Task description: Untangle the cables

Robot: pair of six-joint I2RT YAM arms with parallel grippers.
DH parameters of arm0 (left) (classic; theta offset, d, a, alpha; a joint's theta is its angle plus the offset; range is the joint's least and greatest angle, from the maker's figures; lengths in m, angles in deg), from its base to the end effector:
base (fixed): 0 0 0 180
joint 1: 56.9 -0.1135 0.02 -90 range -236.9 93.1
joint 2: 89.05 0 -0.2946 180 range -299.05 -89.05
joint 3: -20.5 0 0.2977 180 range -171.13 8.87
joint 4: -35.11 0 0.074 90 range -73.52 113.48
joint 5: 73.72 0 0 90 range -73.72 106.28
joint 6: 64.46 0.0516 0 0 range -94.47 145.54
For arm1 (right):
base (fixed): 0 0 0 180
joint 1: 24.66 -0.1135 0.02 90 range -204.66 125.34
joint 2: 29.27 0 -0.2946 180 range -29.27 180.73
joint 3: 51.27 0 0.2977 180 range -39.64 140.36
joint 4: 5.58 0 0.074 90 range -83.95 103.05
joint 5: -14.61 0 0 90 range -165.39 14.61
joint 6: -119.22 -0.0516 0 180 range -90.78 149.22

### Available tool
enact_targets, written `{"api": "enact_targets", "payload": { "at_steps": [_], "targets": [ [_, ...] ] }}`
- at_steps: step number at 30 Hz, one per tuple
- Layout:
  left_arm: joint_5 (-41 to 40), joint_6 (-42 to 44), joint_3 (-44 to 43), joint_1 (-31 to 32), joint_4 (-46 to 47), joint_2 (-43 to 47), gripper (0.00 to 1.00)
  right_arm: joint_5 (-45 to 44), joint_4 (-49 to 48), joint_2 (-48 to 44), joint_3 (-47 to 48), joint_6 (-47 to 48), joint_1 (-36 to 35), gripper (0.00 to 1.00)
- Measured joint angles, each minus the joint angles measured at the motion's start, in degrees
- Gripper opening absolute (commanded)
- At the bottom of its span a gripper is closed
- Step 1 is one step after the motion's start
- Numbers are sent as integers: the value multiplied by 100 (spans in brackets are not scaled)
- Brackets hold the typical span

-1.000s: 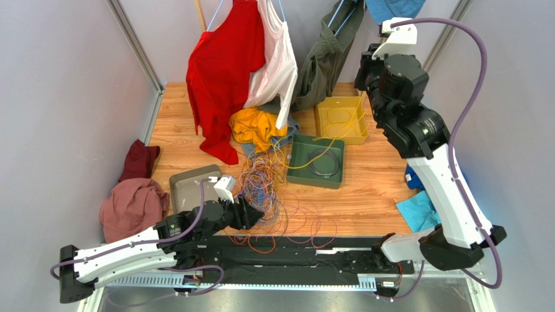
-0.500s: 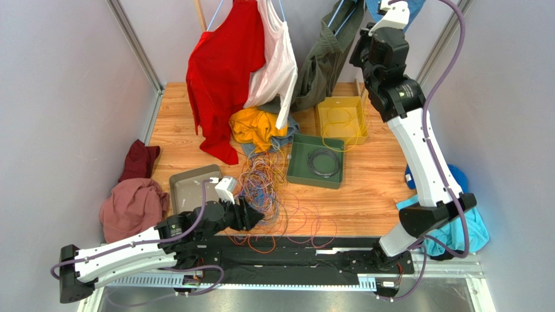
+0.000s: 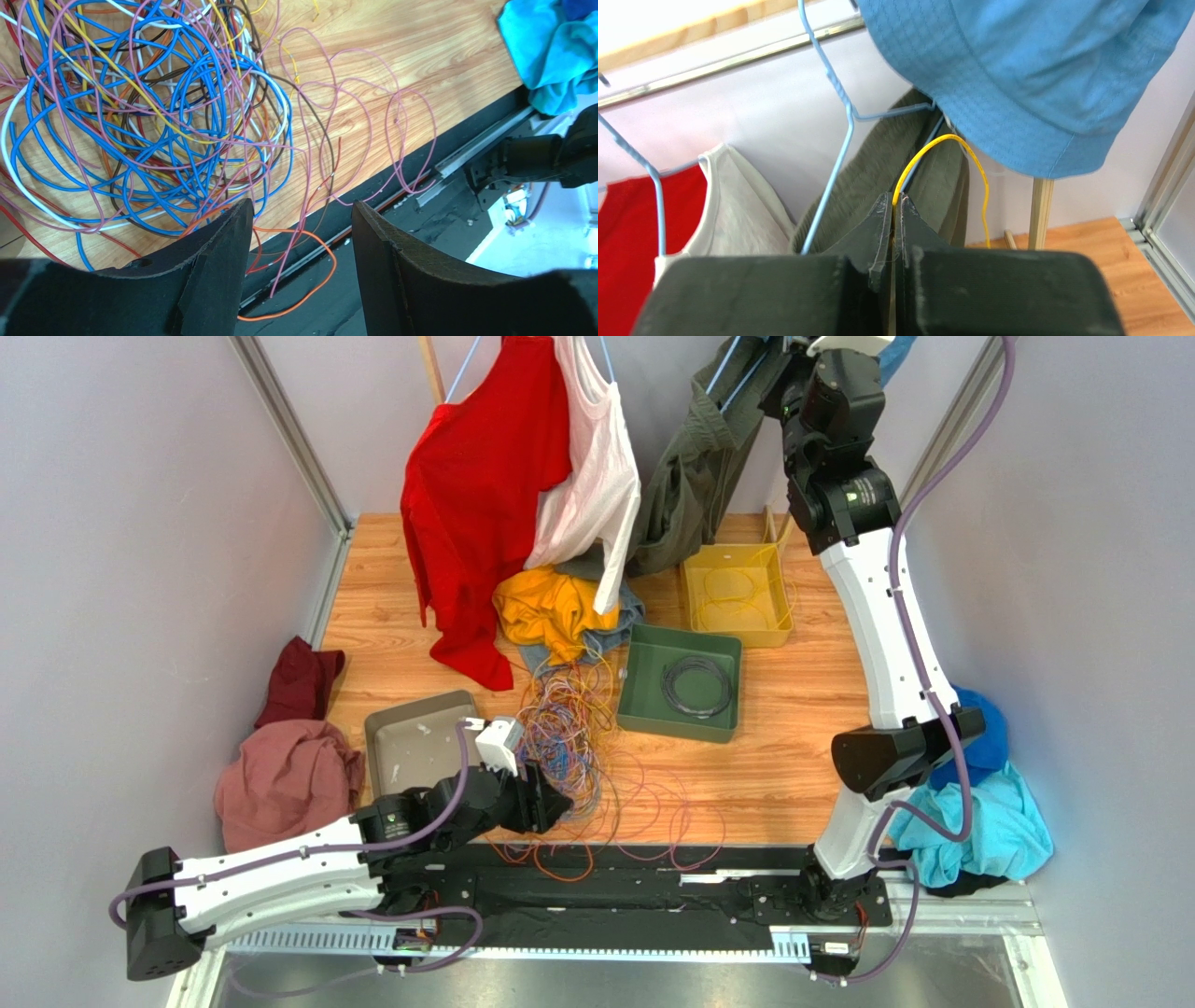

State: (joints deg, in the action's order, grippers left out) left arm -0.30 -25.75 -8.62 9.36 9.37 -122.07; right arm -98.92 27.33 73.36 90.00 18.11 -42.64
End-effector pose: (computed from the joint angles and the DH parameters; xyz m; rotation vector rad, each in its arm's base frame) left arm 0.0849 -0.1564 0.1927 0.1018 2.2060 -0.9281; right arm 0.4226 0.1155 0.5990 0.2450 1.4597 0.1096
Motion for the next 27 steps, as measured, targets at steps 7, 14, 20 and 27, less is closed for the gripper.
{"api": "enact_targets", "payload": {
  "at_steps": [7,14,20,27],
  "targets": [
    [2,42,-2,0,79,-260,63,98,-278,225,361,-31,262,0],
    [37,42,0,0,356,-507,63,214,-728,245,-446,-131,350,0],
    [122,22,20,0,584,-756,63,387,-1185,219,-2186,-284,350,0],
    [195,9,96,0,796,-1034,63,479,-1543,238,-3300,-415,350,0]
  ]
}}
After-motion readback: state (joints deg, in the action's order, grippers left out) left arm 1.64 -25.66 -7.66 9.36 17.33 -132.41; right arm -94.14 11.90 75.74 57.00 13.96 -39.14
